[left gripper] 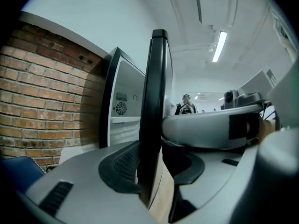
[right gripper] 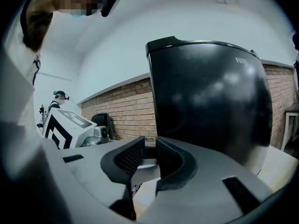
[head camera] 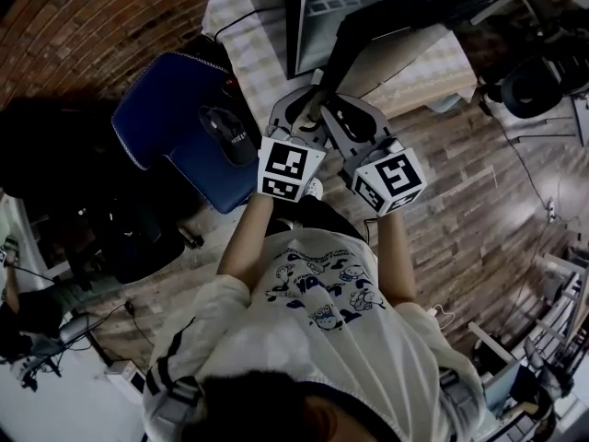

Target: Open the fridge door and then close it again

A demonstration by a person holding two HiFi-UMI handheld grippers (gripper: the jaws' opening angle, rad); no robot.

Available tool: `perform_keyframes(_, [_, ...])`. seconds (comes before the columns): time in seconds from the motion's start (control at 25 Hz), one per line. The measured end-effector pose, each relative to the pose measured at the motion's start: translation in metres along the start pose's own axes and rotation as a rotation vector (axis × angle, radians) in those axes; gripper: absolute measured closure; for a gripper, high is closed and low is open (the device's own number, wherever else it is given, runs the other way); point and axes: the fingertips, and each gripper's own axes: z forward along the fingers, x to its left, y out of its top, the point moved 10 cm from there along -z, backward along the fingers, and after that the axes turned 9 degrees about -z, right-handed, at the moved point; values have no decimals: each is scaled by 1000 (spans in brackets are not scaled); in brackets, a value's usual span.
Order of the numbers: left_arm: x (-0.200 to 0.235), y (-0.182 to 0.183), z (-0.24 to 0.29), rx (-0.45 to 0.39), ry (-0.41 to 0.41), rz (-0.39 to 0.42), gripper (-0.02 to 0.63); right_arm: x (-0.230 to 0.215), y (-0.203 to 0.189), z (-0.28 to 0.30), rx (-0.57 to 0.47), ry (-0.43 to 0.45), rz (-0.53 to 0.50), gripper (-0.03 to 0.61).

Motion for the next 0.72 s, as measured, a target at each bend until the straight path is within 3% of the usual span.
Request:
perform_keyframes(0.32, [18, 6, 10, -5, 53, 15, 457, -12, 1, 25, -21, 101, 14, 491])
perform_keyframes(0.72, [39, 14, 21, -22, 126, 0, 451, -29, 0, 36, -34, 155, 13, 491])
